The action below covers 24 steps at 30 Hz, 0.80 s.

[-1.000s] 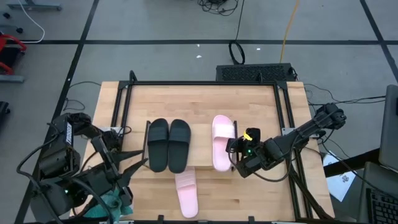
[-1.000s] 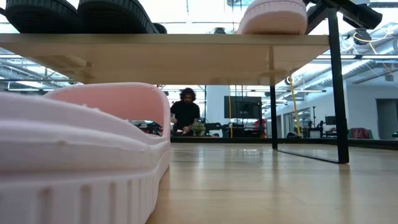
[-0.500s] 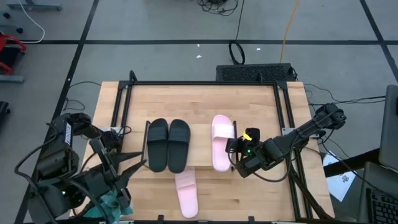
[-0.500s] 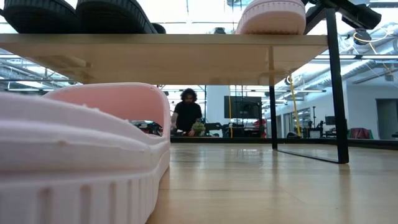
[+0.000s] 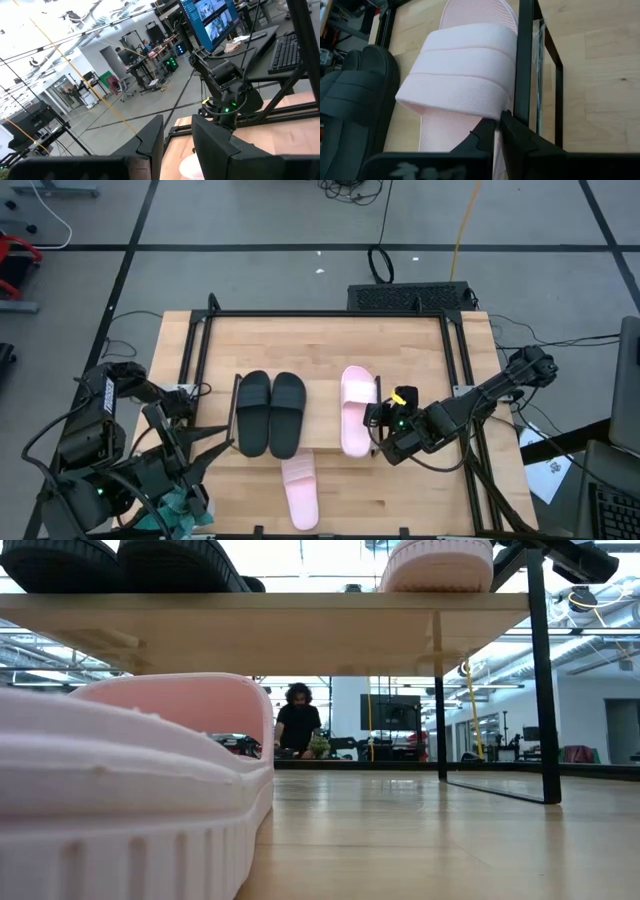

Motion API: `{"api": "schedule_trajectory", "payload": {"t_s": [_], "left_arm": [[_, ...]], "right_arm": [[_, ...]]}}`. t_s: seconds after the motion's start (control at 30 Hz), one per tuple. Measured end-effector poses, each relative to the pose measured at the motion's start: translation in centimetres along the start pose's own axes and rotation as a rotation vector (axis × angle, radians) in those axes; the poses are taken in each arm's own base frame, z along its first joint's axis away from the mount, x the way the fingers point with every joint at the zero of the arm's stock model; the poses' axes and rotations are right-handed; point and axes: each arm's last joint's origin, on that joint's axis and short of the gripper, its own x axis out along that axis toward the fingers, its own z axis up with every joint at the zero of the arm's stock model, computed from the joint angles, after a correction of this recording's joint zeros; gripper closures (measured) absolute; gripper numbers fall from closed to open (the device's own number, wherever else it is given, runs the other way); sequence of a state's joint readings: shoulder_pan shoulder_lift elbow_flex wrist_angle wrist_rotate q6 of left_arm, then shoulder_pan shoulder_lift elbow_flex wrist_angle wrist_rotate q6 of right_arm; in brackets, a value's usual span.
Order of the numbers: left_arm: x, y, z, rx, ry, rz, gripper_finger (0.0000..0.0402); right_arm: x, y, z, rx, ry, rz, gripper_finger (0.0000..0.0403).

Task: Pick and place slides into the shelf
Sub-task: Put the right pink slide on the shelf

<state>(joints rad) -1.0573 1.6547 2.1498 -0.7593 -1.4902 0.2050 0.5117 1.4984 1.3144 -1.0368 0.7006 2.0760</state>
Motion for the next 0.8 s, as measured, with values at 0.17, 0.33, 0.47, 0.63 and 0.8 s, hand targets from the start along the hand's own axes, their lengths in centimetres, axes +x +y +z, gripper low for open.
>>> {"api": "schedule_trajectory", "payload": {"t_s": [0.17, 0.33, 0.47, 0.63, 0.8], "left_arm": [[0.00, 0.00, 0.00, -0.001, 0.000, 0.000, 0.0293], [0.00, 0.00, 0.00, -0.004, 0.000, 0.000, 0.0293], [0.00, 0.00, 0.00, -0.005, 0.000, 0.000, 0.0293], [0.00, 0.00, 0.00, -0.005, 0.000, 0.001, 0.0293], [0.00, 0.00, 0.00, -0.005, 0.000, 0.001, 0.0293]], "right_arm": [[-0.33, 0.03, 0.24, -0.004, 0.023, 0.008, 0.0392], [-0.37, -0.10, 0.27, -0.013, 0.034, -0.007, 0.0391], [-0.37, -0.13, 0.29, -0.018, 0.033, -0.009, 0.0391], [-0.38, -0.14, 0.30, -0.019, 0.032, -0.011, 0.0391], [-0.37, -0.14, 0.32, -0.027, 0.029, -0.010, 0.0391]]}}
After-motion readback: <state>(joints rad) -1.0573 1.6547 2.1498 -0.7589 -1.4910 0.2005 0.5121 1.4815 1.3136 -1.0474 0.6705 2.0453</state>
